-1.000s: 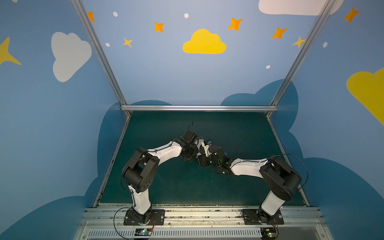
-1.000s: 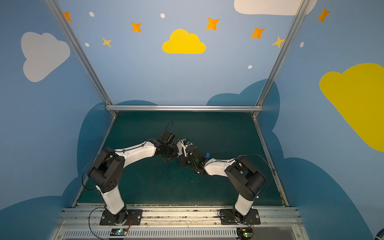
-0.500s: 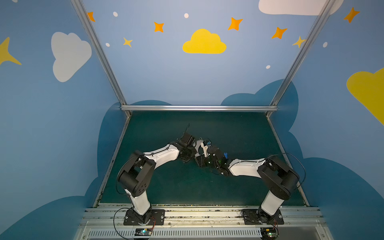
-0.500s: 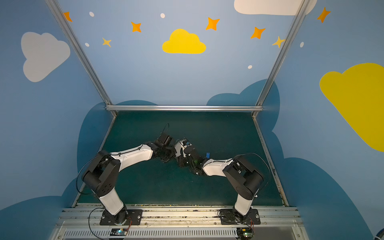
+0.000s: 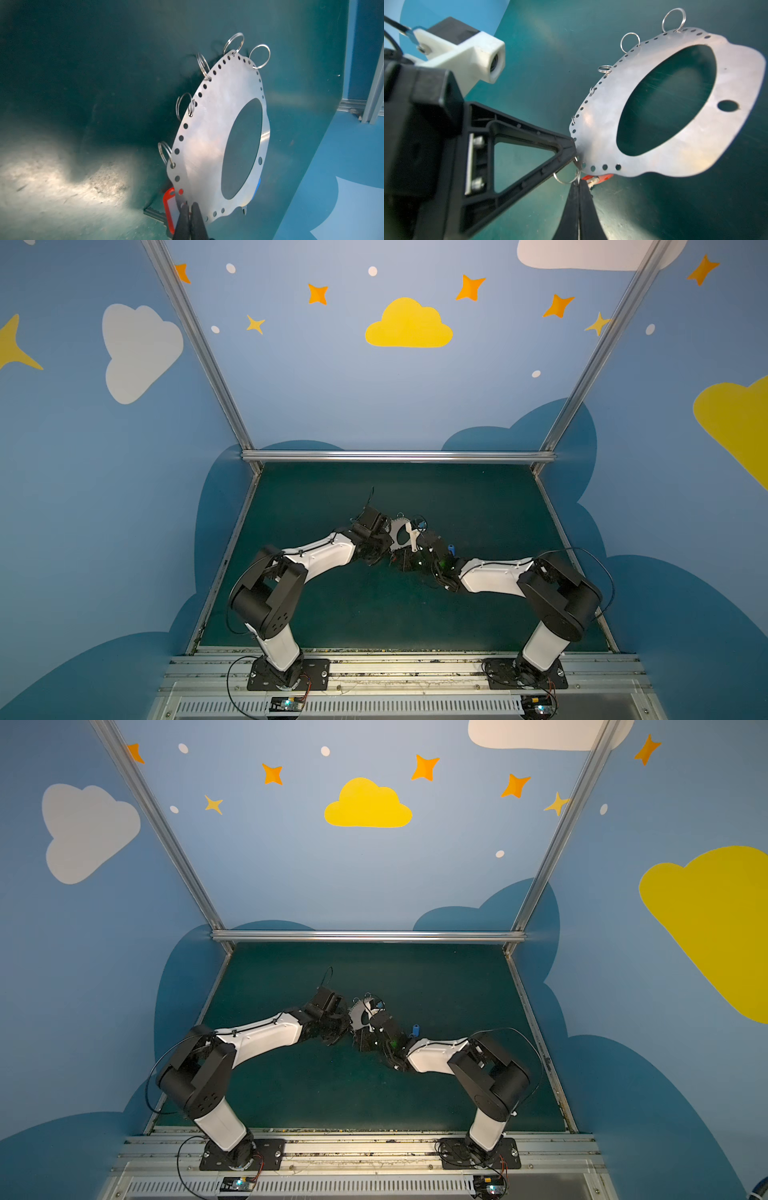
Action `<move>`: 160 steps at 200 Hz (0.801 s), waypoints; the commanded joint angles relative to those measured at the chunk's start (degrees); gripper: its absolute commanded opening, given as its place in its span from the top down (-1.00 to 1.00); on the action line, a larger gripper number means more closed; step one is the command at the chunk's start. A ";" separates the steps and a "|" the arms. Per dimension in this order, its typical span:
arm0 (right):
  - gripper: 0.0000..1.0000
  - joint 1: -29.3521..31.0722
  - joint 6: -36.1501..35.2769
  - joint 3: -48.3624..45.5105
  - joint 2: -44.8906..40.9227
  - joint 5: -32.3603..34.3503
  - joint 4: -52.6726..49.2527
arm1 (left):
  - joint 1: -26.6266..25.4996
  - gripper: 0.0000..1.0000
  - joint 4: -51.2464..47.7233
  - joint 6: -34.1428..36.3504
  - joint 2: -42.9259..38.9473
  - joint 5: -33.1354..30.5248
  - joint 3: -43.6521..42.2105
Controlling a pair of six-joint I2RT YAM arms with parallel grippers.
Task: Put the keys on the keyring
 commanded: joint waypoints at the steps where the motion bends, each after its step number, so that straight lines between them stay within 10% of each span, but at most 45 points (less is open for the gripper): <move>1: 1.00 0.07 0.80 0.76 -0.69 -2.02 1.20 | 0.21 0.92 2.18 -1.96 -2.34 -1.75 -1.08; 160: 1.00 0.25 5.43 2.69 4.59 -14.90 7.61 | 0.03 0.92 9.65 -7.83 -8.30 -8.13 -7.78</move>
